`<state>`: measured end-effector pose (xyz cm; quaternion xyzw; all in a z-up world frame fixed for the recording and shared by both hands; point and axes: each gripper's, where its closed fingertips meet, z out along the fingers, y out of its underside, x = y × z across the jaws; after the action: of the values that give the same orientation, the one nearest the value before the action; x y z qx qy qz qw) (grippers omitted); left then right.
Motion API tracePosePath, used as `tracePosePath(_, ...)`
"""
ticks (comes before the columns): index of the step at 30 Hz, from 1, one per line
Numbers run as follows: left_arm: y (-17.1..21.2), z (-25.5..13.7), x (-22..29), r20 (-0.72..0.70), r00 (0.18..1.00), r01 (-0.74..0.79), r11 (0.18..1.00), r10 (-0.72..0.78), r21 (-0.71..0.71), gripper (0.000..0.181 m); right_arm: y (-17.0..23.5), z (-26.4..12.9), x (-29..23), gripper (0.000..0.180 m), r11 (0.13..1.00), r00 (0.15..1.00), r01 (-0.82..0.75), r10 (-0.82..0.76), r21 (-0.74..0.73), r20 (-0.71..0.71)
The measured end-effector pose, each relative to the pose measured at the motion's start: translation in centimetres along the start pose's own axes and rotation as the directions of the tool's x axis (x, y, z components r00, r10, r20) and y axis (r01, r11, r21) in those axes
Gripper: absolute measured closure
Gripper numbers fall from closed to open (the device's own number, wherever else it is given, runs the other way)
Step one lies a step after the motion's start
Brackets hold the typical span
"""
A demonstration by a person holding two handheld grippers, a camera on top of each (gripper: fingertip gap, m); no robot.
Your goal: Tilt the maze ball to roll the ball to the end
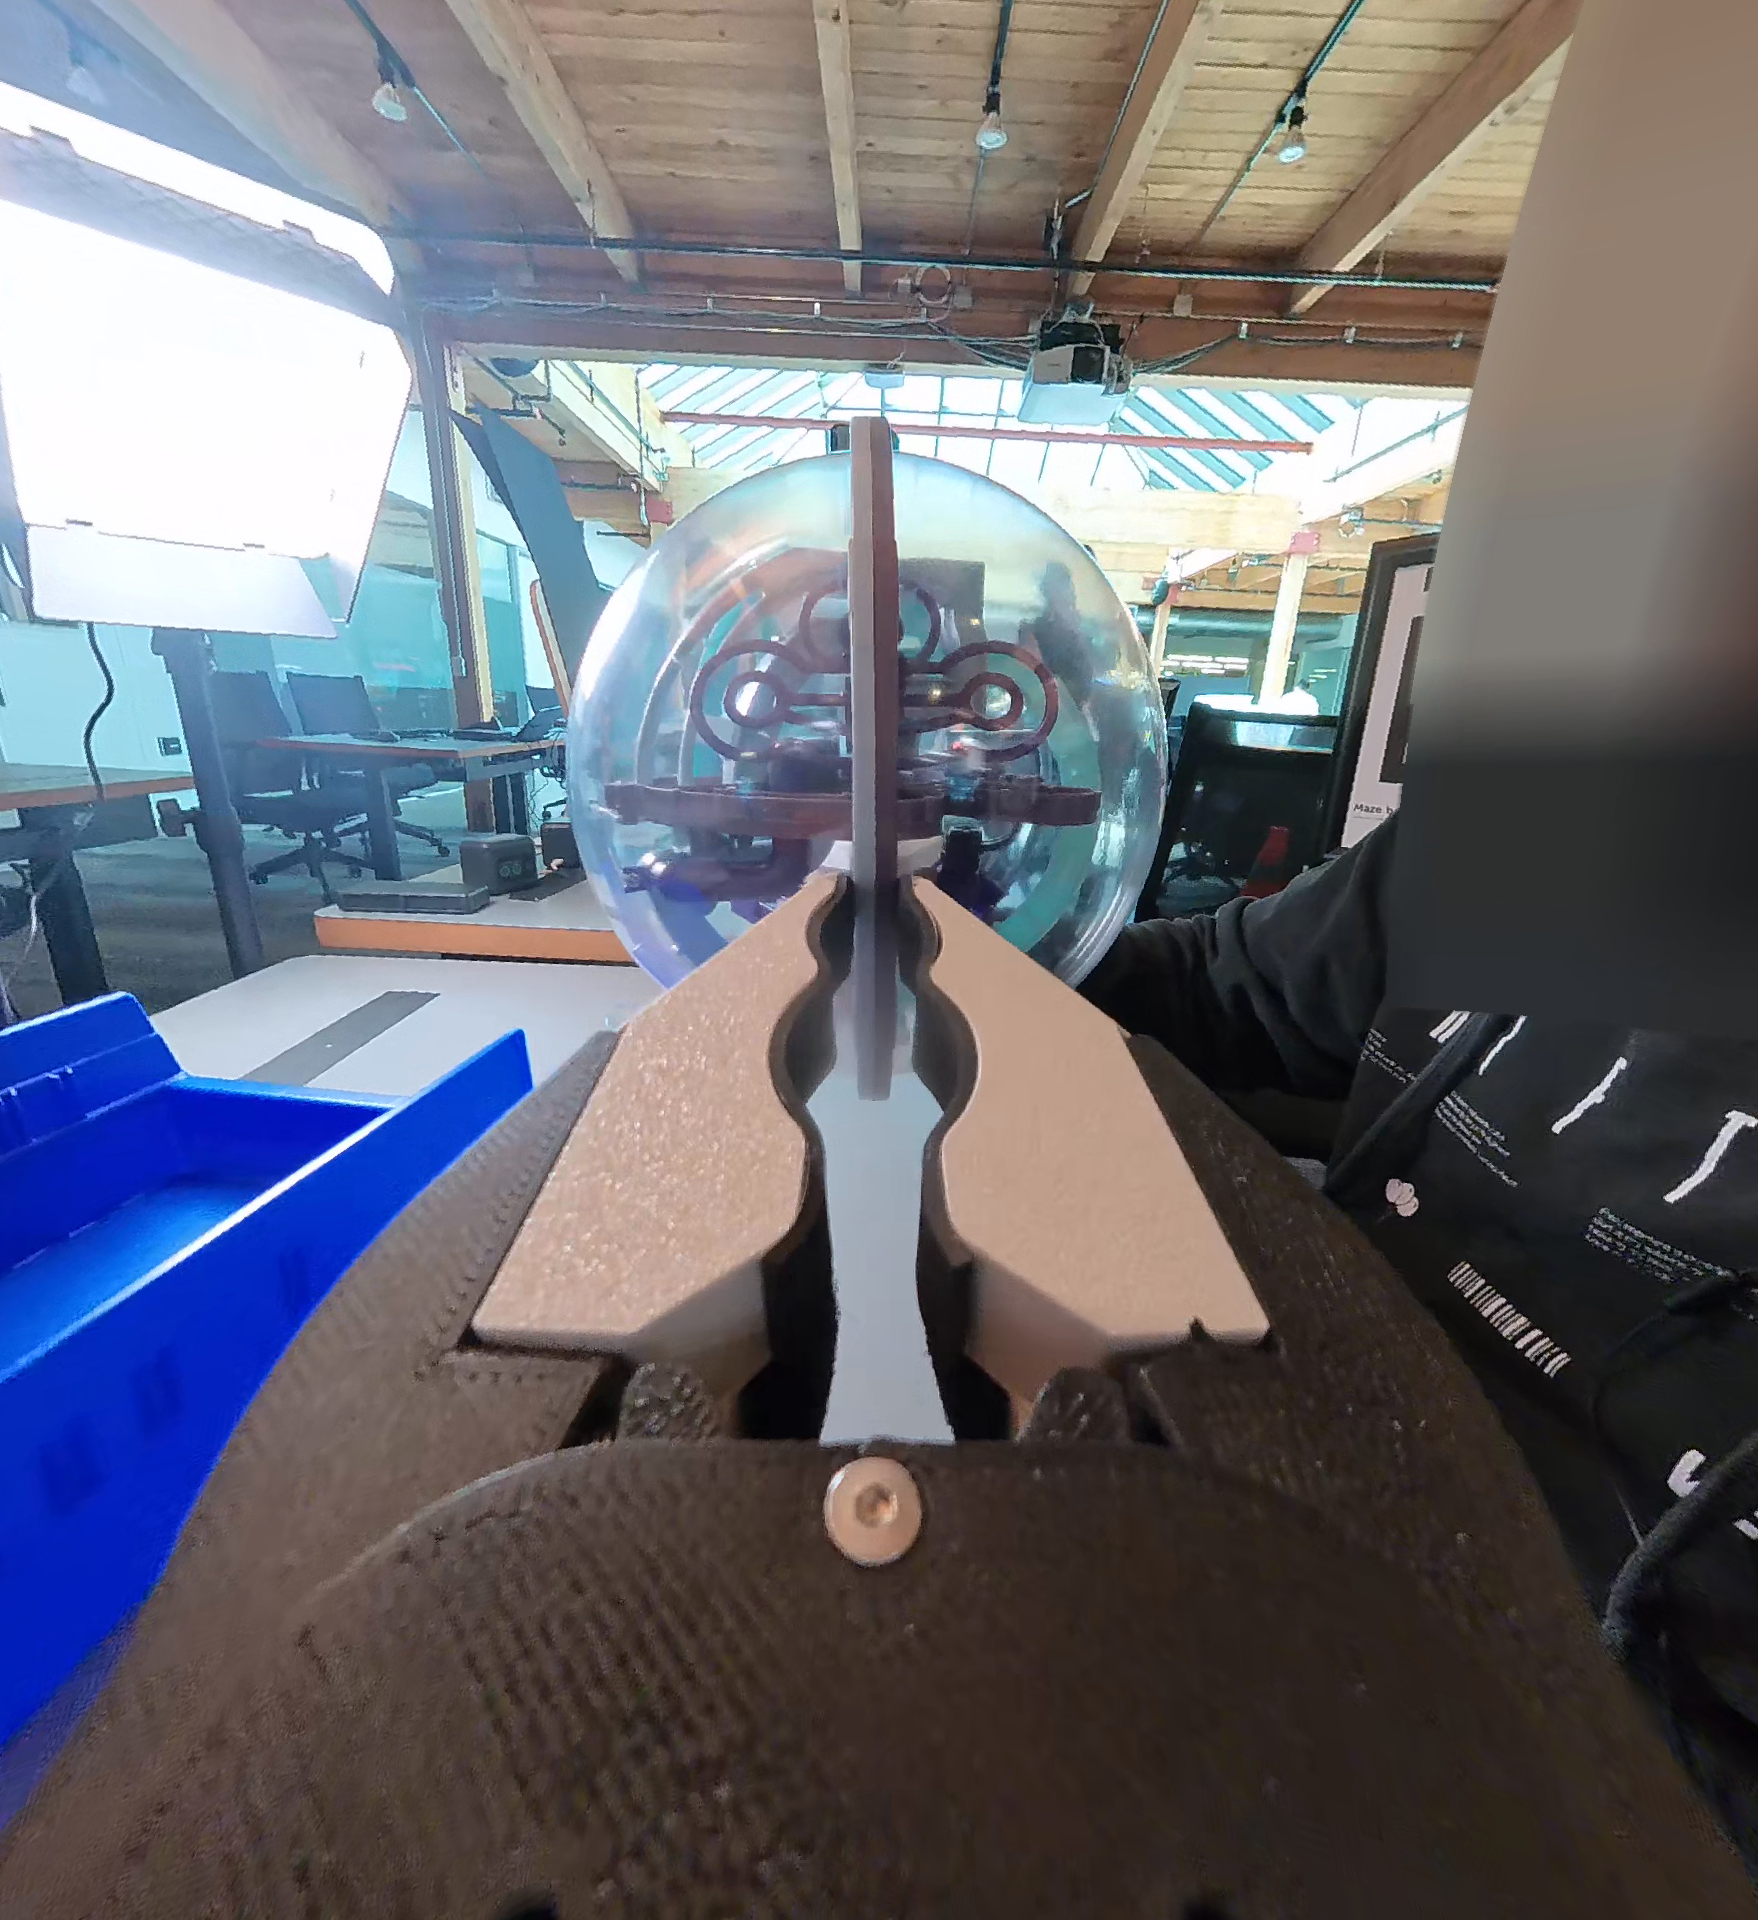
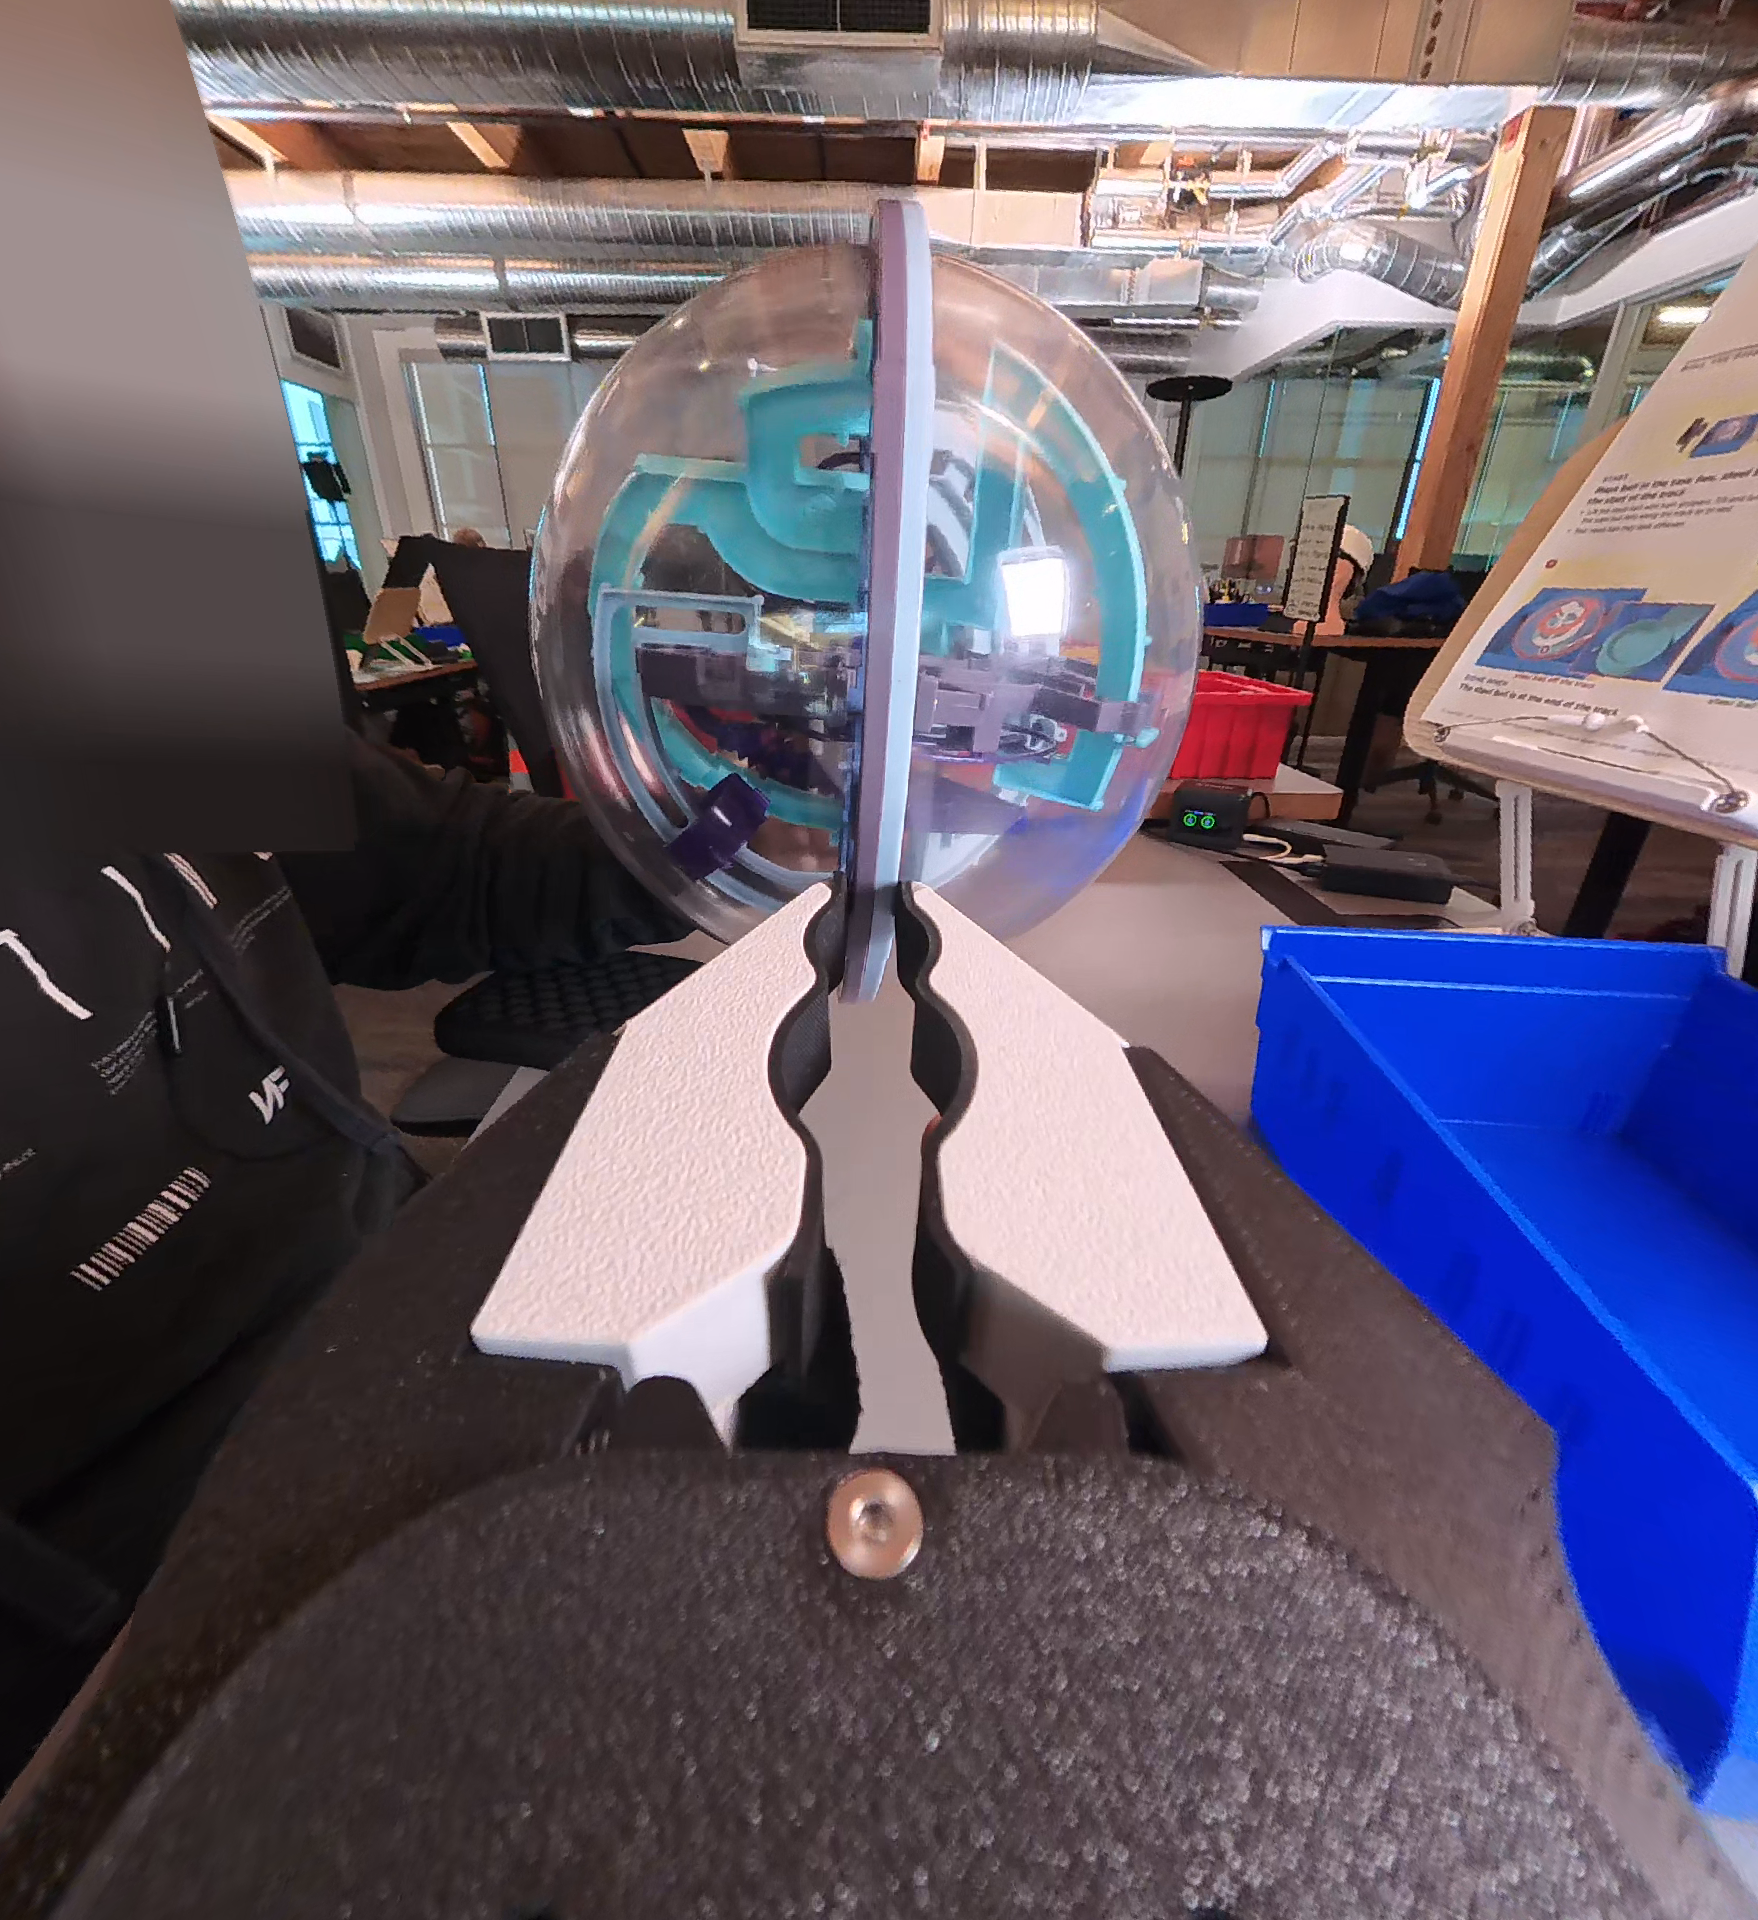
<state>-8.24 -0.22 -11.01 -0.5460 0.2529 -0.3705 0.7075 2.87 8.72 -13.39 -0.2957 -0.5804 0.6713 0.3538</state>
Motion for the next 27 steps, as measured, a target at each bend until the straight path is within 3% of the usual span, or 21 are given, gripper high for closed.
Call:
tracePosePath(19,2.5,-0.5,-0.3,0.083,0.971,0.224,0.974,-0.226,0.036,0.174,2.4,-0.5,-0.2,0.173,0.981,0.981,-0.193,0.193,-0.034,-0.013)
tracePosePath(23,4.1,-0.8,-0.7,0.126,0.909,0.389,0.918,-0.396,0.076,0.174,3.6,-0.9,-0.3,0.173,0.938,0.939,-0.345,0.344,-0.042,-0.029)
tracePosePath(27,6.7,-1.5,-0.6,0.182,0.788,0.579,0.809,-0.588,0.103,0.174,5.6,-1.4,-0.7,0.174,0.834,0.835,-0.55,0.547,-0.04,-0.053)
